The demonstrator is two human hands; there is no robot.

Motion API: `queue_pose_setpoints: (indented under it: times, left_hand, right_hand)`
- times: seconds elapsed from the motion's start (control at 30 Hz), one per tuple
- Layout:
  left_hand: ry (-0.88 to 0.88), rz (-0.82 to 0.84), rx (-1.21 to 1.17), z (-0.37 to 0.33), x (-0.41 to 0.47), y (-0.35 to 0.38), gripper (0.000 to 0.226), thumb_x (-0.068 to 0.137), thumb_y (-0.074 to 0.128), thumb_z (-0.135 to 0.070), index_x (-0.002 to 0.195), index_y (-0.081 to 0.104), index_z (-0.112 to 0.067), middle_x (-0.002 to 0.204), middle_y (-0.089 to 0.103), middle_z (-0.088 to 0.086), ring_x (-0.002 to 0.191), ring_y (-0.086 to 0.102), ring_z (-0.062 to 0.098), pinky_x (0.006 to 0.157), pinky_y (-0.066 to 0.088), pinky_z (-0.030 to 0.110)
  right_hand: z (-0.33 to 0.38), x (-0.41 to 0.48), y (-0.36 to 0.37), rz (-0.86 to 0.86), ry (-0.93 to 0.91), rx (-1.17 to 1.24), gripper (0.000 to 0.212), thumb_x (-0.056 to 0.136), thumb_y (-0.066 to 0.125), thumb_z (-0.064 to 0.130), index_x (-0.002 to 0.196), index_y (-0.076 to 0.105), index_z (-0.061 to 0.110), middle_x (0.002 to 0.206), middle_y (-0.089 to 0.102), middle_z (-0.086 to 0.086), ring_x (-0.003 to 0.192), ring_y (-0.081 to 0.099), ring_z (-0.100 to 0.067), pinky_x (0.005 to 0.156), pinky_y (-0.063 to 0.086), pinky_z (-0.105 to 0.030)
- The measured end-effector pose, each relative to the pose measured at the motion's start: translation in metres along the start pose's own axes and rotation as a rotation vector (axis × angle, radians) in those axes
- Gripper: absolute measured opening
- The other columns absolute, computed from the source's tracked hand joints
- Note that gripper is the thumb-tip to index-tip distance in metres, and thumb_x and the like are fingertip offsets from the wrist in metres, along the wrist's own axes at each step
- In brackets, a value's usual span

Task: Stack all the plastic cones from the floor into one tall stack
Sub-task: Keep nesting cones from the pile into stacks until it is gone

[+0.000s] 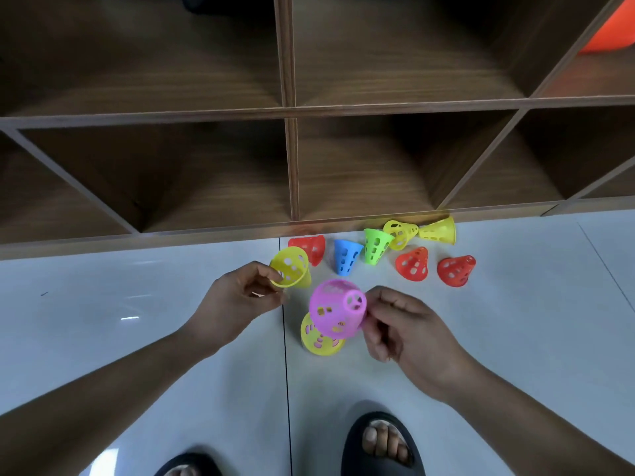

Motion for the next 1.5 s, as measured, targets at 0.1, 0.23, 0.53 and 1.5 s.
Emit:
queue_pose_setpoints:
  times: [0.1, 0.23, 0.53, 1.5]
  left_hand:
    - [0.031, -0.031, -0.032, -0.004, -0.009, -0.004, 0.014, 0.091, 0.084, -0.018, 0.099, 0.075, -0.023, 0.091, 0.074, 0.005, 0.086, 0.071, 0.025, 0.078, 0.053, 0.031]
    - [0.108, -0.028, -0.105, -0.027, -0.019, -0.005, 0.012, 0.097, 0.075, -0.022, 0.095, 0.069, -0.012, 0.085, 0.075, 0.01, 0.078, 0.071, 0.024, 0.067, 0.049, 0.018]
    - [0.17, 0.044, -0.245, -0.068, -0.032, -0.004, 0.029, 0.111, 0.051, -0.027, 0.086, 0.061, -0.016, 0.07, 0.063, 0.014, 0.06, 0.05, 0.022, 0.058, 0.042, 0.024]
    - [0.007, 0.241, 0.265, 0.009, 0.006, 0.039, 0.035, 0.109, 0.057, -0.037, 0.079, 0.064, -0.019, 0.067, 0.068, 0.005, 0.057, 0.052, 0.006, 0.061, 0.044, 0.022]
  right_hand:
    - [-0.011, -0.001, 0.006, 0.05, 0.062, -0.058, 0.024, 0.108, 0.046, 0.005, 0.087, 0.057, 0.001, 0.067, 0.05, -0.015, 0.053, 0.039, -0.023, 0.052, 0.034, -0.03]
    - [-0.025, 0.005, 0.006, 0.053, 0.108, -0.186, 0.031, 0.109, 0.052, 0.017, 0.091, 0.051, -0.007, 0.071, 0.055, -0.015, 0.057, 0.043, -0.024, 0.056, 0.037, -0.033]
    - [-0.045, 0.027, -0.012, -0.067, 0.187, -0.32, 0.02, 0.101, 0.063, 0.016, 0.087, 0.064, 0.002, 0.073, 0.063, -0.014, 0.06, 0.052, -0.026, 0.055, 0.042, -0.035]
    - [-0.036, 0.063, -0.136, -0.661, 0.005, -0.322, 0.01, 0.1, 0.062, 0.015, 0.105, 0.072, 0.016, 0.093, 0.078, -0.011, 0.074, 0.076, -0.021, 0.063, 0.052, -0.034]
Point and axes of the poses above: each hand's wrist, its own x-axis towards the middle knuckle, its own y-axis out of the palm, z = x × y, the point moved 4 cm from there along x, towards the middle knuckle
